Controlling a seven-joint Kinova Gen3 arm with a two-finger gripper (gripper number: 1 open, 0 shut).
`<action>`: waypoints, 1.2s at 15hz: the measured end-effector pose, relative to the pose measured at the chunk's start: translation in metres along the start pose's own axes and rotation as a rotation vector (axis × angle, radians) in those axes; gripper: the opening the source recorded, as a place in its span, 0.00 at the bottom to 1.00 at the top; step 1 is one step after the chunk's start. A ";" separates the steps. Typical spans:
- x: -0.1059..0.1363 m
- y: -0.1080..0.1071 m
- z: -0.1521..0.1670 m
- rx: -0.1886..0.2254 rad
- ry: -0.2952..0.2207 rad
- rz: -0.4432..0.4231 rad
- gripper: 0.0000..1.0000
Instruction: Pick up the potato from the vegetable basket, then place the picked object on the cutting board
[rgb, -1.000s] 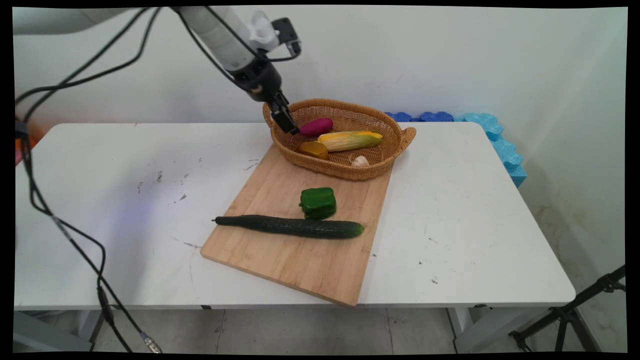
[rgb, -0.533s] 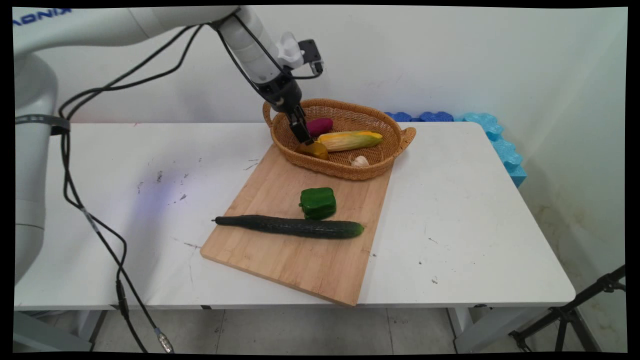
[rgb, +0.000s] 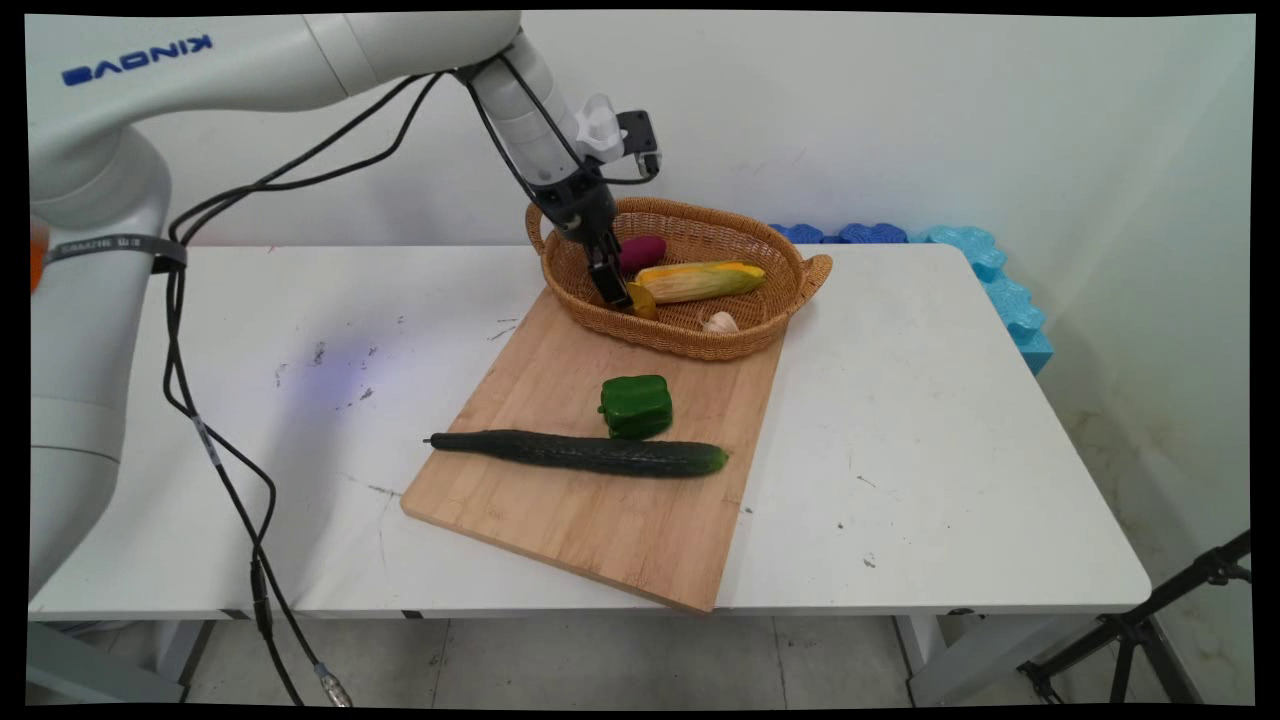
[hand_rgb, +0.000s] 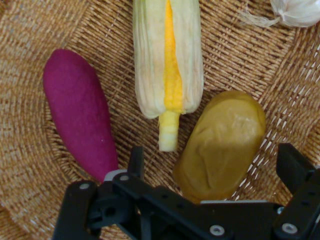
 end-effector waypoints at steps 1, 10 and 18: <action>0.000 -0.001 0.003 -0.005 -0.004 0.005 1.00; 0.000 -0.007 0.020 -0.029 -0.014 0.035 0.00; 0.000 -0.004 0.022 -0.038 -0.009 0.059 0.00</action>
